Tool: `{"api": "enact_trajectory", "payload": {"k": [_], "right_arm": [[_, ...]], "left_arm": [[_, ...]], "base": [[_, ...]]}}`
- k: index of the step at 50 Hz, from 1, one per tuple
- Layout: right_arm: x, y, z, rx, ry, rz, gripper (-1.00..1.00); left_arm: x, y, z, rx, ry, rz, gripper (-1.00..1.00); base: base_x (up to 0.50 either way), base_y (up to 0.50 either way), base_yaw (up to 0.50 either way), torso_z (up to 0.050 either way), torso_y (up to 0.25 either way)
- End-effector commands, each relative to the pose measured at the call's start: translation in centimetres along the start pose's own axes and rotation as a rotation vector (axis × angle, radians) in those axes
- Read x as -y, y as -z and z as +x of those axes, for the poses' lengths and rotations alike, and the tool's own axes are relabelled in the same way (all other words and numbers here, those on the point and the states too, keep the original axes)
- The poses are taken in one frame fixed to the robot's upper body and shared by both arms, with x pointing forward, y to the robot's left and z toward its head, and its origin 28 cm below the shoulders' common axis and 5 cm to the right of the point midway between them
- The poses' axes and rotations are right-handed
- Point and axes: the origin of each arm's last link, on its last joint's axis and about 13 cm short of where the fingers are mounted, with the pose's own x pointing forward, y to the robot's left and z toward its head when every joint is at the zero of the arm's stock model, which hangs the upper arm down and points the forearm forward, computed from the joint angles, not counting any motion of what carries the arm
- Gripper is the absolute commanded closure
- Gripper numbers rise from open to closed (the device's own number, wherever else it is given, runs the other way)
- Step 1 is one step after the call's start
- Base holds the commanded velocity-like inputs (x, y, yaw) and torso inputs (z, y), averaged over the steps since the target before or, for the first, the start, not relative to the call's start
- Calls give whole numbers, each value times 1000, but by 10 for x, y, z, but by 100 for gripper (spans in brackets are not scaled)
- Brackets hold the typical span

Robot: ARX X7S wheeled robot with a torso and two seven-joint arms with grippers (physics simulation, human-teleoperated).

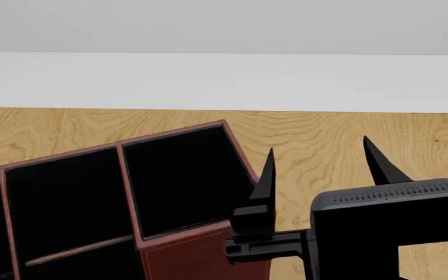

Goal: Pick up the book and place it in the front compartment of the caddy.

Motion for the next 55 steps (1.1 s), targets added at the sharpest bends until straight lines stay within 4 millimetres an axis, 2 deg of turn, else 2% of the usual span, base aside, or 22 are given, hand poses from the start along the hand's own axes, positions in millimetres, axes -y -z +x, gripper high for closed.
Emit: {"api": "enact_trajectory", "payload": {"k": [1,40,54,55], "right_arm": [[2,1,-1,0,9,3,-100],[4,1,-4,4,18,10,-100],[5,1,-5,4,22,10,-100],[5,0,-5,5,22,10,-100]], "left_arm": [[-5,-4,12,-7,41,23,-100],[-9,0,50,-11,153,24,-100],[-7,7,62,-30,163,-1,-100],[-7,9,63,-39,155,-2,100]], "base": [[0,0,0,0,0],[0,0,0,0,0],[0,0,0,0,0],[0,0,0,0,0]]}}
